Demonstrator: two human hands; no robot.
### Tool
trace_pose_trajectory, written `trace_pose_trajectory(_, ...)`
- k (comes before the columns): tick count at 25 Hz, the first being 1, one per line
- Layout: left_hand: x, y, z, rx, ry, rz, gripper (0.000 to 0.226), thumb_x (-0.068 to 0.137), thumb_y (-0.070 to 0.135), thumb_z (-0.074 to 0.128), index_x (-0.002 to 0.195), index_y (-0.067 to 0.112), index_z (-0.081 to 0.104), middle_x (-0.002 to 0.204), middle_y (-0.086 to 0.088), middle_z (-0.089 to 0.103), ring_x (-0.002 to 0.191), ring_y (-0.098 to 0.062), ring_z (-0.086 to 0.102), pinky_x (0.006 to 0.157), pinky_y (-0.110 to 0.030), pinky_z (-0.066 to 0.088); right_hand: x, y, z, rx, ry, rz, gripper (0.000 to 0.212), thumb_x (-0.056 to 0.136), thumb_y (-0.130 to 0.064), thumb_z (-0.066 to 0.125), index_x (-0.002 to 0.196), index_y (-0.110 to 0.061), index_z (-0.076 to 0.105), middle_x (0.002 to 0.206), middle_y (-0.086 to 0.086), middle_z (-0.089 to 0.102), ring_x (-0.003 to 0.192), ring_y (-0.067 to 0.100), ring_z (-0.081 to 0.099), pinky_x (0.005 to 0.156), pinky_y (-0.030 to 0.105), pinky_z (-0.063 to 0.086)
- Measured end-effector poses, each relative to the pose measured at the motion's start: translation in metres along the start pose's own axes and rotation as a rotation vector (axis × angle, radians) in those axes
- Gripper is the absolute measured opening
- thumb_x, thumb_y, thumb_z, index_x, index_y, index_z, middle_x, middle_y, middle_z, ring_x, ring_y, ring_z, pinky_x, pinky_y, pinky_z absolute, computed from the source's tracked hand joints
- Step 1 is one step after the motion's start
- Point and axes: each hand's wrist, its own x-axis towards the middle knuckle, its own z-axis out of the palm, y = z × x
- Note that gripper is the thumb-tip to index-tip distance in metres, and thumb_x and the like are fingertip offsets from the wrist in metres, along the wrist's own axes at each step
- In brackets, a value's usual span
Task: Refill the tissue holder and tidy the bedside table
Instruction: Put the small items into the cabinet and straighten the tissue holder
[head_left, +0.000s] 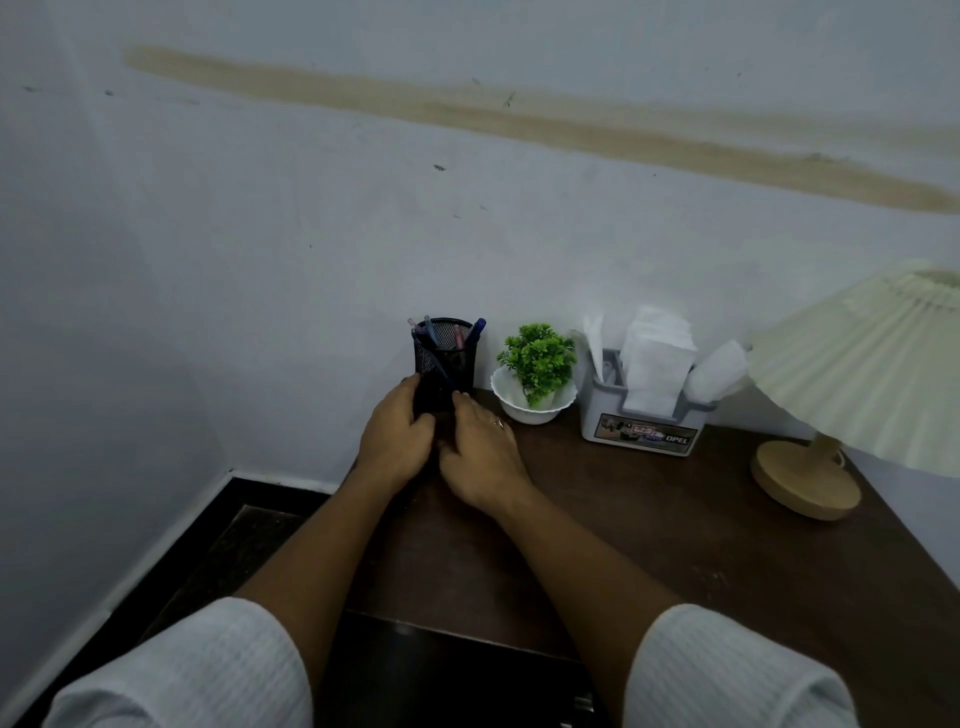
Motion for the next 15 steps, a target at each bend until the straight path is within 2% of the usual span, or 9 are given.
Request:
trace_pose_trajectory(3,-0.021,0.006,-0.004,0.014,-0.014,-0.024,0.059,0.094,0.011,0.054,0.151,0.019,0.044,0.152,-0.003,0.050,0.136,-0.023,0.049,0.109,-0.029,0.036,-0.019,0.009,-0.020,0.203,-0.016,0.059,0.061,0.095,-0.020,0.060,0.152,-0.013,0.039,0.155,0.009,0.044,0.144,0.024,0.040,0.120,0.037,0.030)
trace_pose_trajectory(4,-0.031,0.008,-0.004,0.014,-0.031,-0.028,0.058,0.096,0.010,0.055,0.152,0.018,0.043,0.155,-0.003,0.046,0.139,-0.022,0.046,0.109,-0.027,0.034,-0.031,0.014,-0.029,0.278,-0.039,0.085,0.057,0.095,-0.019,0.061,0.149,-0.015,0.044,0.152,0.006,0.048,0.140,0.022,0.045,0.118,0.036,0.034)
trace_pose_trajectory(6,-0.048,0.018,0.000,0.029,-0.087,-0.027,0.055,0.096,0.012,0.059,0.149,0.020,0.047,0.154,-0.004,0.047,0.136,-0.020,0.047,0.106,-0.026,0.035,-0.061,0.029,-0.048,0.425,-0.063,0.129,0.048,0.095,-0.014,0.063,0.141,-0.015,0.053,0.140,0.004,0.058,0.127,0.016,0.055,0.111,0.033,0.043)
trace_pose_trajectory(8,-0.062,0.038,0.011,0.047,-0.187,-0.020,0.052,0.095,0.016,0.062,0.145,0.024,0.052,0.150,-0.001,0.051,0.130,-0.019,0.051,0.104,-0.026,0.038,-0.095,0.052,-0.074,0.523,-0.032,0.177,0.037,0.093,-0.006,0.064,0.130,-0.012,0.061,0.122,0.005,0.065,0.104,0.011,0.062,0.097,0.027,0.049)
trace_pose_trajectory(10,-0.076,0.068,0.031,0.055,-0.337,0.028,0.048,0.094,0.020,0.064,0.141,0.027,0.056,0.145,0.003,0.054,0.127,-0.015,0.053,0.106,-0.028,0.041,-0.131,0.082,-0.109,0.482,0.014,0.242,0.029,0.092,-0.004,0.064,0.120,-0.015,0.066,0.109,0.004,0.069,0.087,0.005,0.062,0.083,0.020,0.050)
trace_pose_trajectory(11,-0.084,0.084,0.047,0.059,-0.410,0.059,0.046,0.094,0.021,0.065,0.139,0.028,0.058,0.142,0.004,0.056,0.126,-0.013,0.054,0.108,-0.030,0.042,-0.151,0.099,-0.130,0.430,0.048,0.283,0.028,0.092,-0.006,0.064,0.117,-0.018,0.067,0.108,0.003,0.070,0.085,0.005,0.062,0.080,0.018,0.050)
trace_pose_trajectory(13,-0.099,0.111,0.083,0.055,-0.529,0.113,0.044,0.092,0.021,0.067,0.135,0.028,0.060,0.137,0.003,0.061,0.124,-0.013,0.056,0.110,-0.033,0.043,-0.188,0.132,-0.167,0.350,0.119,0.371,0.028,0.093,-0.010,0.063,0.119,-0.020,0.067,0.112,0.001,0.070,0.095,0.009,0.064,0.080,0.019,0.050)
trace_pose_trajectory(15,-0.112,0.136,0.119,0.051,-0.617,0.142,0.048,0.091,0.023,0.068,0.137,0.028,0.058,0.138,0.000,0.061,0.126,-0.014,0.056,0.110,-0.033,0.044,-0.219,0.160,-0.194,0.272,0.165,0.460,0.034,0.095,-0.017,0.063,0.129,-0.019,0.062,0.123,0.000,0.067,0.110,0.015,0.063,0.091,0.026,0.051)
